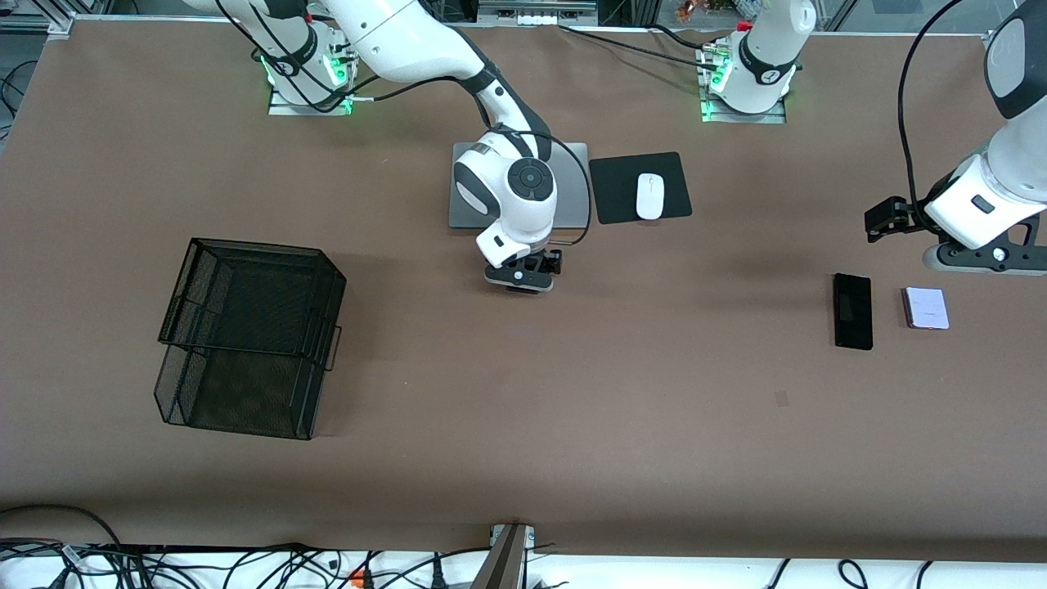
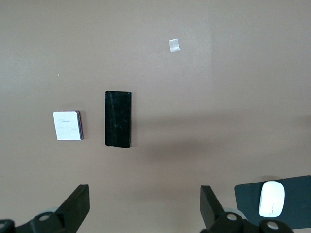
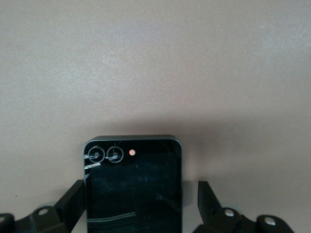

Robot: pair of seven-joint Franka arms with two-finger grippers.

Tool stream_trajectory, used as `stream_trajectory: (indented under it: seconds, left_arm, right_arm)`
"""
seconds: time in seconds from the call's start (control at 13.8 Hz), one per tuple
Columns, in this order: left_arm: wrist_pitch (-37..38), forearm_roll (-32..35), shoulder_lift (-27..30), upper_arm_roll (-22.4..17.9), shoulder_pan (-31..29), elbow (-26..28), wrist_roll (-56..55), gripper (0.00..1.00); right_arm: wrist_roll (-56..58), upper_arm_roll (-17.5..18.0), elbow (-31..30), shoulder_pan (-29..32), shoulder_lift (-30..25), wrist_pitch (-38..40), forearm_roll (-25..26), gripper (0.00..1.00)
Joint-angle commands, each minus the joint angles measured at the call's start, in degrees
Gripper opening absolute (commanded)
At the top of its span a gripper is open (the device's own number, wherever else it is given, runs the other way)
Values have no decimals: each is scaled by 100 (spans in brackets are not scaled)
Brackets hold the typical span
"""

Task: Place phones with both arms
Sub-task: 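Grasp the flip phone with the right gripper, then carry the flip phone toward the basket while the left gripper reaches the black phone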

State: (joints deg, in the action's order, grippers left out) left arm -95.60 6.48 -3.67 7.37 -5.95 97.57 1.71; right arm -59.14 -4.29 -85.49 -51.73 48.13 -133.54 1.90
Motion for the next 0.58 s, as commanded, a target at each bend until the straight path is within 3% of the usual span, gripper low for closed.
stream_trajectory:
  seconds: [0.0,0.07,0.14,0.51]
  left_arm:
    - [103,-103,24,10,6,-36,93,100]
    - [112,-103,24,19,15,-36,93,100]
    - [112,-103,24,36,15,-36,93,100]
    - [296,-103,24,168,6,-36,102,100]
  right_arm:
    - [-71,16,-38,23,-5,-84,47,46]
    - [-63,16,-21,23,-23,-75,47,25]
    - [-10,8,23,23,-58,-49,38,16]
    - [349,-89,67,461,-1145,1283,-41,14]
